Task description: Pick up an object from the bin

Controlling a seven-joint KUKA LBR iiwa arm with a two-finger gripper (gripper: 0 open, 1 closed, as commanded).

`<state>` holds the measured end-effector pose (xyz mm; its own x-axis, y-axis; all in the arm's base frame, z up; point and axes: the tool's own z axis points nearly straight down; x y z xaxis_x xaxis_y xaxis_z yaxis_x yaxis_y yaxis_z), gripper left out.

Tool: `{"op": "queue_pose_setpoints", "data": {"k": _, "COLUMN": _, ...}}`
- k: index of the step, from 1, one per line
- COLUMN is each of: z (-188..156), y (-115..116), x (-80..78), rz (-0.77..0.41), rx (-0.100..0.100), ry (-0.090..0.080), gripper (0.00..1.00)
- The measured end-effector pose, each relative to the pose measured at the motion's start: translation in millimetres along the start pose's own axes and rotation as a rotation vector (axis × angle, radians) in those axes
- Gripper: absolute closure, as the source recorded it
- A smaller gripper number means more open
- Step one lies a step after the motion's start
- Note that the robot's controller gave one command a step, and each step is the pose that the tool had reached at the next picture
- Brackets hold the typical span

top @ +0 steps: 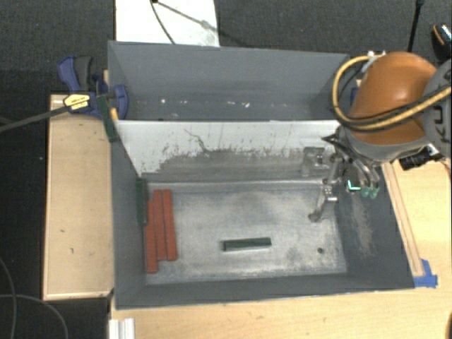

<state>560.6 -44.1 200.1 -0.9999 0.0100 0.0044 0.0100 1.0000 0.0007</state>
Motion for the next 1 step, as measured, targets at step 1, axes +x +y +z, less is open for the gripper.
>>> {"op": "queue_pose_setpoints", "data": {"k": 1, "z": 132.8, "y": 59.3, "x": 70.4, "rz": -0.24, "rx": 0.0, "ry": -0.002, "gripper": 0.0}}
